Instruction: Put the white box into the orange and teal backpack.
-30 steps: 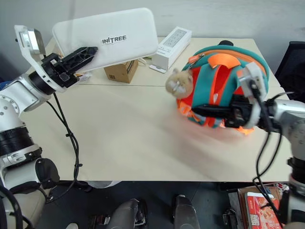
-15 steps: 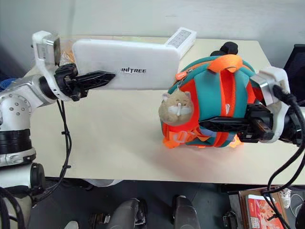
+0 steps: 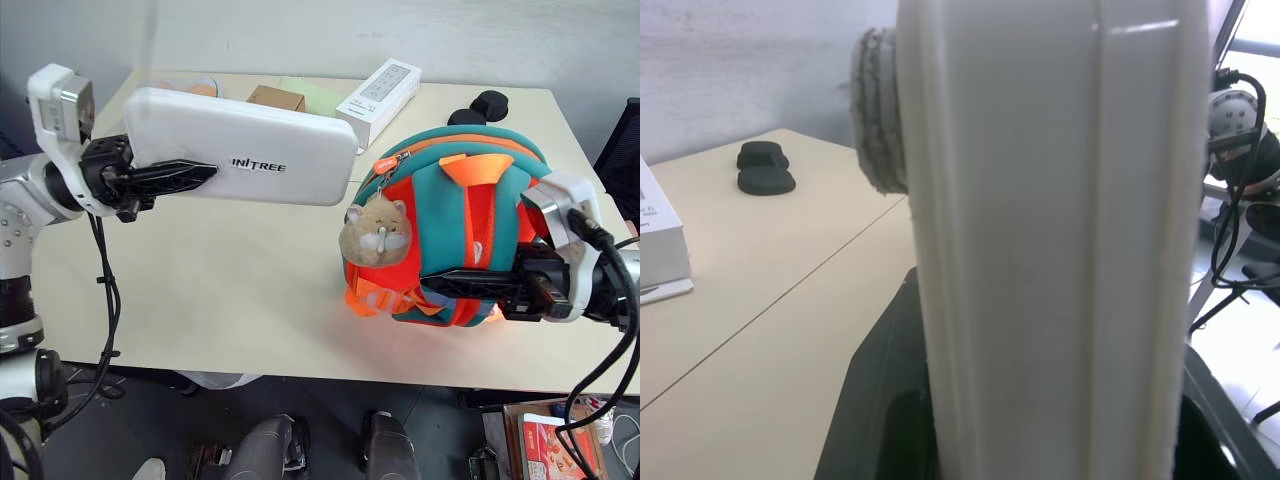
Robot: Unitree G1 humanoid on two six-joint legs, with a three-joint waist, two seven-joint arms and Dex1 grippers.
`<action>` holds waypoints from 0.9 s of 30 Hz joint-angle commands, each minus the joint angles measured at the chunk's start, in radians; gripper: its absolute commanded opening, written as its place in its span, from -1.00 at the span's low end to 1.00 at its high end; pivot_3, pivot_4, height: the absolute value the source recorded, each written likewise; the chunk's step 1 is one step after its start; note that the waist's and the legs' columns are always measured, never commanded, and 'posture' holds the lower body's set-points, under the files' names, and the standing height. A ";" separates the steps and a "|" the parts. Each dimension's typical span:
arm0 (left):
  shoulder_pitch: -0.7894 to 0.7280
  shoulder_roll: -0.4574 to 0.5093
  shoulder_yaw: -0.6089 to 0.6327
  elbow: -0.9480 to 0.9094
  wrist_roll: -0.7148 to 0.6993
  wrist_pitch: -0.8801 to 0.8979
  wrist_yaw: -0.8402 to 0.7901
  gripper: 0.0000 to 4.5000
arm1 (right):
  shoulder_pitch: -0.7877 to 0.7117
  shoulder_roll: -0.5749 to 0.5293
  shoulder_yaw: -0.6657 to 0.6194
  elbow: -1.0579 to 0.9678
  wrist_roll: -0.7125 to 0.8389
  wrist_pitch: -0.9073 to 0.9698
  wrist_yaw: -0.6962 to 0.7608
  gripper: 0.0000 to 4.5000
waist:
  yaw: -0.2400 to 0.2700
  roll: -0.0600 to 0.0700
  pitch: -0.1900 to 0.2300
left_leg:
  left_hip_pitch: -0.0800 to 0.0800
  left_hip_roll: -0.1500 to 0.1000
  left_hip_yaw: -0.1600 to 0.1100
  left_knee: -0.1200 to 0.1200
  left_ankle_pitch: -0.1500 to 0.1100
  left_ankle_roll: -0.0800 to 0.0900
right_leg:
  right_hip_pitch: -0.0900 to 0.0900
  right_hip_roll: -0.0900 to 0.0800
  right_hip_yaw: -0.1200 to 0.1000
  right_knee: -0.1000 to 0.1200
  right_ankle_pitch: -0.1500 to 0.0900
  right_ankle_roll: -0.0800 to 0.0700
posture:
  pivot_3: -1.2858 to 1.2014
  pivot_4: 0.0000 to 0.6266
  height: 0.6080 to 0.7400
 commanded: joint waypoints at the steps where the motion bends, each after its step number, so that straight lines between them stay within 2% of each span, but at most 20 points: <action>1: -0.023 -0.022 -0.038 -0.013 0.028 -0.048 -0.021 -0.40 | -0.020 -0.020 -0.029 -0.016 0.028 -0.020 0.010 -0.98 | 0.004 0.000 0.000 | 0.000 0.000 0.000 0.000 0.000 0.000 | 0.000 0.000 0.000 0.000 0.000 0.000 | 0.03 -0.52 1.00; 7: -0.017 -0.072 -0.135 -0.016 0.126 -0.155 -0.046 -0.40 | -0.014 -0.002 -0.016 -0.029 0.026 -0.026 0.004 -0.98 | 0.007 0.000 0.000 | 0.000 0.000 0.000 0.000 0.000 0.000 | 0.000 0.000 0.000 0.000 0.000 0.000 | 0.03 -0.52 1.00; 11: -0.028 -0.108 -0.219 0.026 0.249 -0.304 -0.068 -0.40 | 0.009 0.001 -0.015 -0.042 0.024 -0.030 0.015 -0.98 | 0.013 0.000 0.000 | 0.000 -0.001 -0.001 0.002 0.000 0.001 | 0.002 0.000 -0.002 -0.001 0.000 0.000 | 0.03 -0.52 1.00; 17: -0.105 -0.152 -0.288 0.080 0.286 -0.341 -0.163 -0.40 | 0.007 0.008 0.020 -0.041 -0.008 -0.061 0.029 -0.98 | 0.010 0.000 0.000 | 0.000 -0.001 -0.001 0.003 -0.002 0.004 | 0.003 -0.001 -0.001 -0.002 0.001 0.001 | 0.03 -0.52 1.00; 27: -0.280 -0.409 -0.391 0.296 0.439 -0.471 -0.116 -0.40 | -0.047 0.064 0.119 -0.044 -0.053 -0.119 0.004 -0.98 | 0.013 0.000 0.000 | -0.001 -0.002 -0.001 0.006 -0.003 0.007 | 0.004 0.000 -0.007 -0.002 0.002 0.003 | 0.03 -0.52 1.00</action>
